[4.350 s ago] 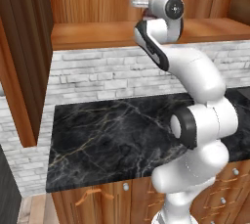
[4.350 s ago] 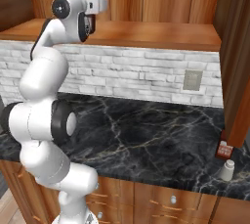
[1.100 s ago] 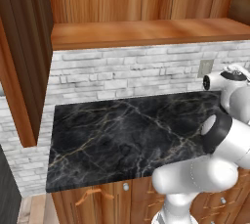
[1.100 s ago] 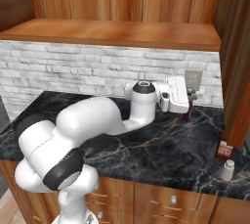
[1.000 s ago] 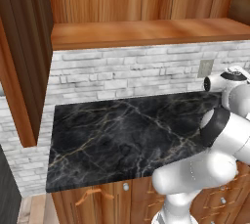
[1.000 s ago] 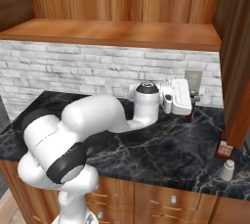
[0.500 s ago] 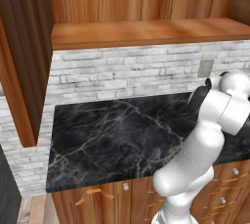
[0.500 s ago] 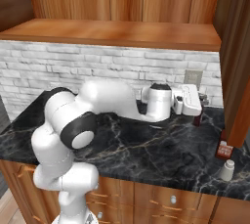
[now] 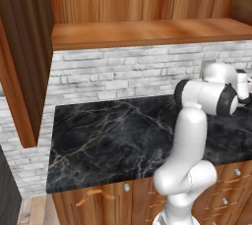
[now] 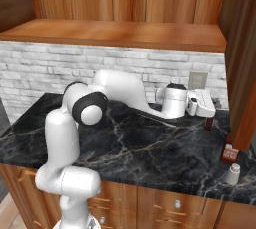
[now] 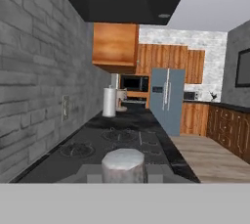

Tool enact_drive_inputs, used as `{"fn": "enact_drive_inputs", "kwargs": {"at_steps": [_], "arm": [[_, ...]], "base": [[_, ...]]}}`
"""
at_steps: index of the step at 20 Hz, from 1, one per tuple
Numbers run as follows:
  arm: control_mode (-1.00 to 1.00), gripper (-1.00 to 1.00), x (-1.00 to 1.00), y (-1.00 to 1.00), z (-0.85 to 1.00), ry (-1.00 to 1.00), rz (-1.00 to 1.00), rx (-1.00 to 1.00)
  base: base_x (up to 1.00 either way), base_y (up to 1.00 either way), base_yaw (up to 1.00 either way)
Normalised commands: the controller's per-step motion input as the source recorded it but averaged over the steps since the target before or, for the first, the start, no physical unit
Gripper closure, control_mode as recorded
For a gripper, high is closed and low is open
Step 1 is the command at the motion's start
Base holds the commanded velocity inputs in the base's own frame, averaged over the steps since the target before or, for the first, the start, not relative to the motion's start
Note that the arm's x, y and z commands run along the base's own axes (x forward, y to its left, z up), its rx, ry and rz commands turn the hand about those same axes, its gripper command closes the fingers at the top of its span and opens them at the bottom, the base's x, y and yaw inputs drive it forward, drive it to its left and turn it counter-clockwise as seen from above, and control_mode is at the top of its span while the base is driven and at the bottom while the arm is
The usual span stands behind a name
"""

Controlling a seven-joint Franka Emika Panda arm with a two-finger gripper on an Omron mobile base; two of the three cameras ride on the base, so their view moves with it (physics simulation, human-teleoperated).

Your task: Collect the paprika, ketchup, and shaker from the cabinet and place them next to the stove.

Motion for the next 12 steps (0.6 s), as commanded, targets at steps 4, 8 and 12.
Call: {"fn": "enact_drive_inputs", "kwargs": {"at_steps": [4, 8, 12], "arm": [[-1.00, 1.00, 0.08, -0.37, -0.49, -0.15, 0.00, 0.02], [-1.00, 1.00, 0.00, -0.26, -0.73, -0.20, 0.00, 0.00], [-1.00, 1.00, 0.00, -0.08, -0.78, -0.27, 0.00, 0.00]], "base": [[0.00, 0.00, 0.00], [0.00, 0.00, 0.00], [0.00, 0.00, 0.00]]}}
